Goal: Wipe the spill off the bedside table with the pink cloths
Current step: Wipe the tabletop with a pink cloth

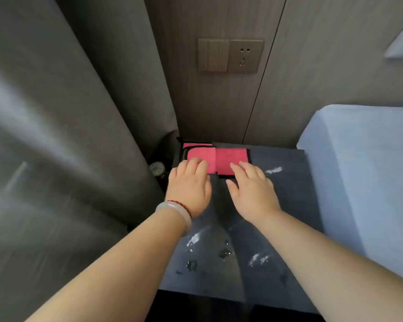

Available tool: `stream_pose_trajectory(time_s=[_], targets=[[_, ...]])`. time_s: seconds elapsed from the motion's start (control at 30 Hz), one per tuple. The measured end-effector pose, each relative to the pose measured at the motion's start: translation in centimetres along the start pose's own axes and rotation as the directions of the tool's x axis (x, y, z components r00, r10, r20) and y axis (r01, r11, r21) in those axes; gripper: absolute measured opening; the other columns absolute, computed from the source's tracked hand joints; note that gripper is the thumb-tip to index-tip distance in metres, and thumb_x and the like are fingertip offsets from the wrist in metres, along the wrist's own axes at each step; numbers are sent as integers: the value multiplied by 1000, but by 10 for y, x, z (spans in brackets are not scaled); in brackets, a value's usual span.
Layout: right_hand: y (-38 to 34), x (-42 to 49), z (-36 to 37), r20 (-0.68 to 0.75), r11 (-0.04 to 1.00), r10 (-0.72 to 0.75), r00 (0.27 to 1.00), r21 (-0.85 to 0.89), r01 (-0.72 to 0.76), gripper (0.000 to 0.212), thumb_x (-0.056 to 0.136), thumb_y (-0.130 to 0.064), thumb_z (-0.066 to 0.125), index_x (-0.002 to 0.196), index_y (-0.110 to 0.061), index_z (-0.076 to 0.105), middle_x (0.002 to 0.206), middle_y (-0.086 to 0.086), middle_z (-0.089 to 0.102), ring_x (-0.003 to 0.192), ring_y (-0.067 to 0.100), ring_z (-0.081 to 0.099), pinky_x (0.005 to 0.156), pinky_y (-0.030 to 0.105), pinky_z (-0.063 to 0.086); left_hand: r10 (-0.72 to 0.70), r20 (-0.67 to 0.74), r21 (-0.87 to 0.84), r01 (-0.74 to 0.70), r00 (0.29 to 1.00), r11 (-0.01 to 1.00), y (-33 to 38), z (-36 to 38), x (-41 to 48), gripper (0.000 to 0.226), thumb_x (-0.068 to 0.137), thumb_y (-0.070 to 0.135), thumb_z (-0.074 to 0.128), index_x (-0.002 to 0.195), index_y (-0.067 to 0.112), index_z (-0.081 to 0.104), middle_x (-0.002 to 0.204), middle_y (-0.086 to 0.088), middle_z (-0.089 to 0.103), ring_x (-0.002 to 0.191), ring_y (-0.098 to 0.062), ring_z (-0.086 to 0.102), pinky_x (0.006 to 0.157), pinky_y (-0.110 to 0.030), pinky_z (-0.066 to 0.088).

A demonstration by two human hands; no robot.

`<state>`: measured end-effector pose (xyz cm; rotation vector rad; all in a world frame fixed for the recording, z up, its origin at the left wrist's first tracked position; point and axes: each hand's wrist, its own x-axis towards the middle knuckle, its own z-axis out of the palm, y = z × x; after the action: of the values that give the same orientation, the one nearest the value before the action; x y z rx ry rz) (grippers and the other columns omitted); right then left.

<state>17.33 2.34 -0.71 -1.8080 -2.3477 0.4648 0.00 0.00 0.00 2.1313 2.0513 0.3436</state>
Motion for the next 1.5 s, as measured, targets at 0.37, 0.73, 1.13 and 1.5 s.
stream_pose_trajectory(time_s=[0.37,0.73,1.13,1.5], targets=[[12,-22,56,-27,999,4,1000,-48,-5,52,103,-42,32,151,-23,30,157,1,28,145,22,20,113,45,25,16,-25,42,-15,1000,999,-11,51,-33,39,98,28,37,135,20,43,142,0,42,126,-25,36,104,-41,27],[20,-77,83,-3,998,68,998,-2,-68,54,102,-45,29,153,-29,20,164,0,7,149,23,7,116,46,22,56,-50,78,-52,997,996,-14,66,-65,41,101,33,33,140,23,40,146,0,39,133,-24,33,109,-42,26],[28,-52,95,-14,999,39,999,31,-38,57,102,-47,29,155,-30,13,164,-6,-1,150,15,-6,121,39,9,45,46,107,-49,998,993,-33,97,-18,46,102,40,29,145,27,34,156,-1,27,142,-24,21,115,-43,17],[29,42,101,1,995,101,995,-9,-101,63,101,-50,31,155,-35,2,164,-5,-9,149,18,-15,120,43,-1,-44,117,97,33,992,995,-40,113,72,53,102,45,20,153,29,17,163,-3,6,149,-25,-3,118,-45,-3]])
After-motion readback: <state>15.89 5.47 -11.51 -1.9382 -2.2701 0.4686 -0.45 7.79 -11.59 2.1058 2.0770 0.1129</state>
